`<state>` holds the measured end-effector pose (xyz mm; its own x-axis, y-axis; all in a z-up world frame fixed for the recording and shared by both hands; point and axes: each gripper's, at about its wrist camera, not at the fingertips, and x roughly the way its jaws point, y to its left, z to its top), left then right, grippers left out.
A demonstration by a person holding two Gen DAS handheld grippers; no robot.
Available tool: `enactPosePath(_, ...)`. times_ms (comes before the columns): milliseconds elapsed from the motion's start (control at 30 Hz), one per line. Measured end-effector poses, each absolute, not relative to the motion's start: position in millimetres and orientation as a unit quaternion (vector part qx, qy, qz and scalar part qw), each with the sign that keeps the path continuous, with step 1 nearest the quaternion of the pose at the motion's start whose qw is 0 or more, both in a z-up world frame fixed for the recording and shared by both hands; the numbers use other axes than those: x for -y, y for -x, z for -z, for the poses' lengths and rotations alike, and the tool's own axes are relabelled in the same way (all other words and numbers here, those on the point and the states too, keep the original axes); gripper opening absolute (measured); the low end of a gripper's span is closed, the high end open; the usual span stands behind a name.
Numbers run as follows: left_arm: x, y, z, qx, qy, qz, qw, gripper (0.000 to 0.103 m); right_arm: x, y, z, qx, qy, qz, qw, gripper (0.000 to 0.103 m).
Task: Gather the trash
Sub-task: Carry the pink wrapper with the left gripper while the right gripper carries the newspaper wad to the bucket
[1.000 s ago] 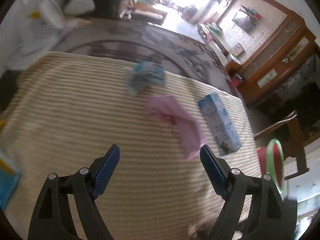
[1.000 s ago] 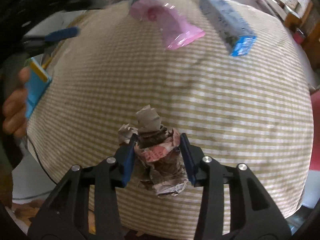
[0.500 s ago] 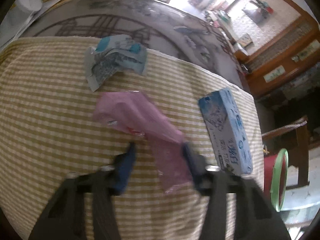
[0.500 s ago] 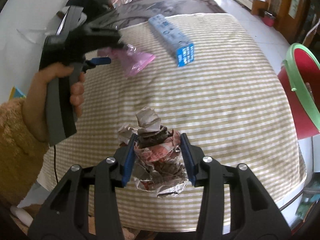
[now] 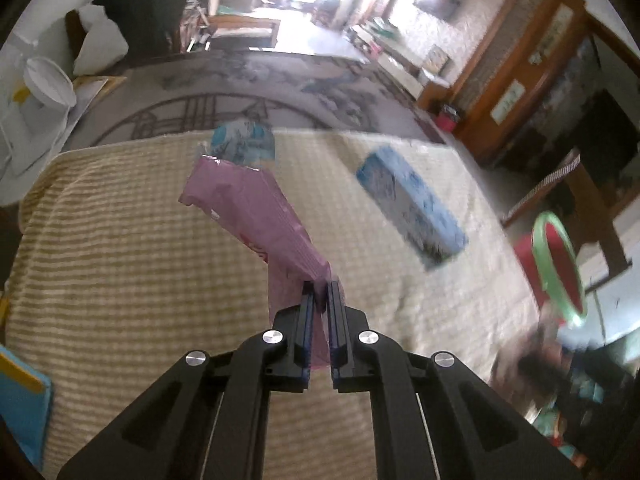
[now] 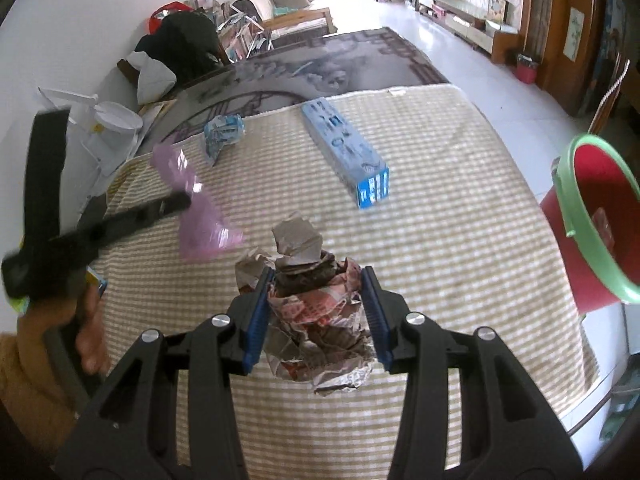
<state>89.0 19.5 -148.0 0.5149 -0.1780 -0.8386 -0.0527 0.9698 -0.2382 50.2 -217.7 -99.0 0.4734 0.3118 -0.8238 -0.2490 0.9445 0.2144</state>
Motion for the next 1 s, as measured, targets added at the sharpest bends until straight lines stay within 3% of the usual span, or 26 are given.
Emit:
enactPosePath(167, -20.6, -80.9, 169.4, -0.523, 0.101, 0.038, 0.846, 0.008, 212.0, -50.4, 94.0, -0.478, -0.024, -0.161, 0.863, 0.043)
enactPosePath(233, -21.9, -82.2, 177.6, -0.532, 0.105, 0.033, 0.839, 0.018, 212.2, -49.2, 92.5, -0.475, -0.022, -0.158, 0.865, 0.042)
enactPosePath(300, -20.3, -84.1, 182.3, -0.534, 0.100, 0.025, 0.839, 0.046, 213.9, -47.8, 91.0, -0.473, -0.021, -0.154, 0.867, 0.042)
enactPosePath(333, -19.1, -84.7, 183.9, -0.533, 0.098, 0.024, 0.840, 0.047, 215.9, -47.1, 90.0, -0.471, -0.021, -0.151, 0.869, 0.042)
enactPosePath(433, -15.6, -83.3, 188.8, -0.540, 0.100, 0.028, 0.835, 0.043, 221.5, -46.0, 88.8, -0.470, -0.027, -0.144, 0.870, 0.042)
enactPosePath(500, -13.7, -82.6, 189.6, -0.542, 0.103, 0.031, 0.834, 0.016, 225.5, -45.3, 88.4, -0.469, -0.031, -0.140, 0.871, 0.042)
enactPosePath(567, -10.0, -83.1, 188.7, -0.542, 0.099, 0.034, 0.834, 0.009, 230.2, -45.5, 88.2, -0.469, -0.036, -0.137, 0.872, 0.042)
enactPosePath(767, -2.6, -75.8, 165.8, -0.508, 0.087, 0.034, 0.856, 0.003, 243.9, -47.6, 88.7, -0.467, -0.046, -0.129, 0.873, 0.042)
enactPosePath(1000, 27.9, -81.0, 140.8, -0.481, 0.062, 0.052, 0.873, 0.003, 280.5, -49.9, 86.0, -0.459, -0.070, -0.104, 0.879, 0.042)
